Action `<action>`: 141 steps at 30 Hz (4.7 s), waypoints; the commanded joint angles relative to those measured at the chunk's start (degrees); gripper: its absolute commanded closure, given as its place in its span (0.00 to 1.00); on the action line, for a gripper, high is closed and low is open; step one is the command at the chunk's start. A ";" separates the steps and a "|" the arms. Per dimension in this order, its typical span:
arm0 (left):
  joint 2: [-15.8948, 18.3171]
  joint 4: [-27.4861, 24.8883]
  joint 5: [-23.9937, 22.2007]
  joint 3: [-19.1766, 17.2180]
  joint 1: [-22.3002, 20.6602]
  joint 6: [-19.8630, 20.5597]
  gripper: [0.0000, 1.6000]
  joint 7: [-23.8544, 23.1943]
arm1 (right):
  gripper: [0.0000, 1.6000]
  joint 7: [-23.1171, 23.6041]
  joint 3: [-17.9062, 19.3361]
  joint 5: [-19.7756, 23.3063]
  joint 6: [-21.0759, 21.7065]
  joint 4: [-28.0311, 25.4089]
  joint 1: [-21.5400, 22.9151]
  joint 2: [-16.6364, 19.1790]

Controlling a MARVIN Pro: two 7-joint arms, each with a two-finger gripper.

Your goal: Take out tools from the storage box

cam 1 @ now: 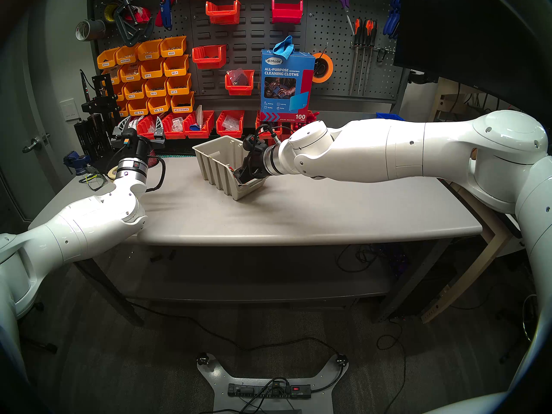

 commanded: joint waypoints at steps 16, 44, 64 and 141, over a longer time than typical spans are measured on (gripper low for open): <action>-0.02 0.13 -0.14 -0.60 -0.77 -0.06 0.00 0.12 | 0.10 5.06 -1.32 -2.54 1.29 7.60 -0.67 -6.06; -0.02 0.12 -0.13 -0.60 -0.77 -0.06 0.00 0.13 | 0.40 12.46 -4.51 -4.52 3.40 19.11 -2.34 -14.84; -0.02 0.12 -0.13 -0.60 -0.76 -0.06 0.00 0.13 | 1.00 13.22 -4.76 -3.69 1.76 20.75 -3.21 -14.45; 0.01 0.08 -0.10 -0.59 -0.74 -0.06 0.00 0.12 | 1.00 2.59 1.97 1.65 -7.99 28.88 3.30 -7.46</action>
